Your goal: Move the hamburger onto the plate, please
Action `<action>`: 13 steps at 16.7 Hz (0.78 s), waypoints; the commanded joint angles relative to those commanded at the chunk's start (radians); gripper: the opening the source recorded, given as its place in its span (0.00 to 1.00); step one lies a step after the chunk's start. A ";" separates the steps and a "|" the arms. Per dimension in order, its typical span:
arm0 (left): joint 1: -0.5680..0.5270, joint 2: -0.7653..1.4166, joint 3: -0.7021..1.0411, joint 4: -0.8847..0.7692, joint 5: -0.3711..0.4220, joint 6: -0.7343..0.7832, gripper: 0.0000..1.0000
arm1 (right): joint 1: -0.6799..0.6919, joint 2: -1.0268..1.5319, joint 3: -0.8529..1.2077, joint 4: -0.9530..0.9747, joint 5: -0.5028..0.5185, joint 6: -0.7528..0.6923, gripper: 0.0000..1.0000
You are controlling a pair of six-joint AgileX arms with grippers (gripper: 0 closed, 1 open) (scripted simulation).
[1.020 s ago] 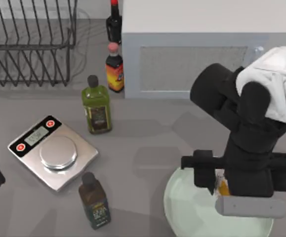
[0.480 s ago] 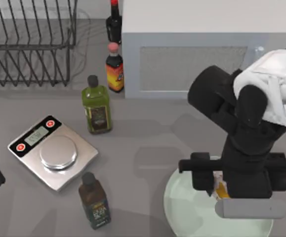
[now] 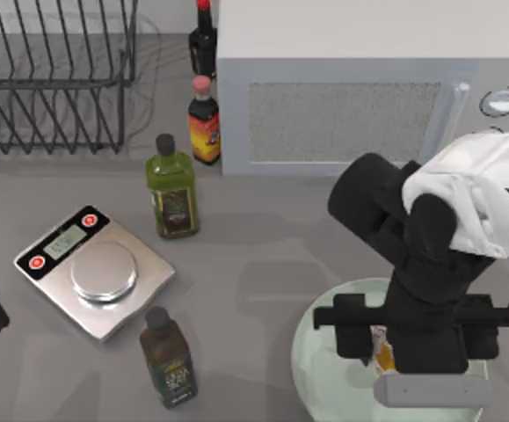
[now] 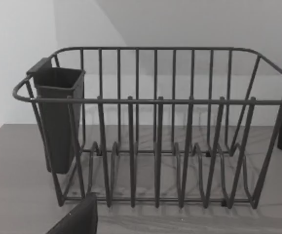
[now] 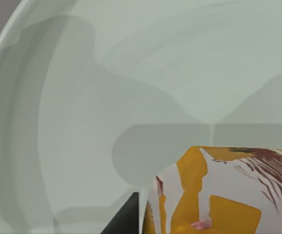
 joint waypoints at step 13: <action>0.000 0.000 0.000 0.000 0.000 0.000 1.00 | 0.000 0.000 0.000 0.000 0.000 0.000 0.83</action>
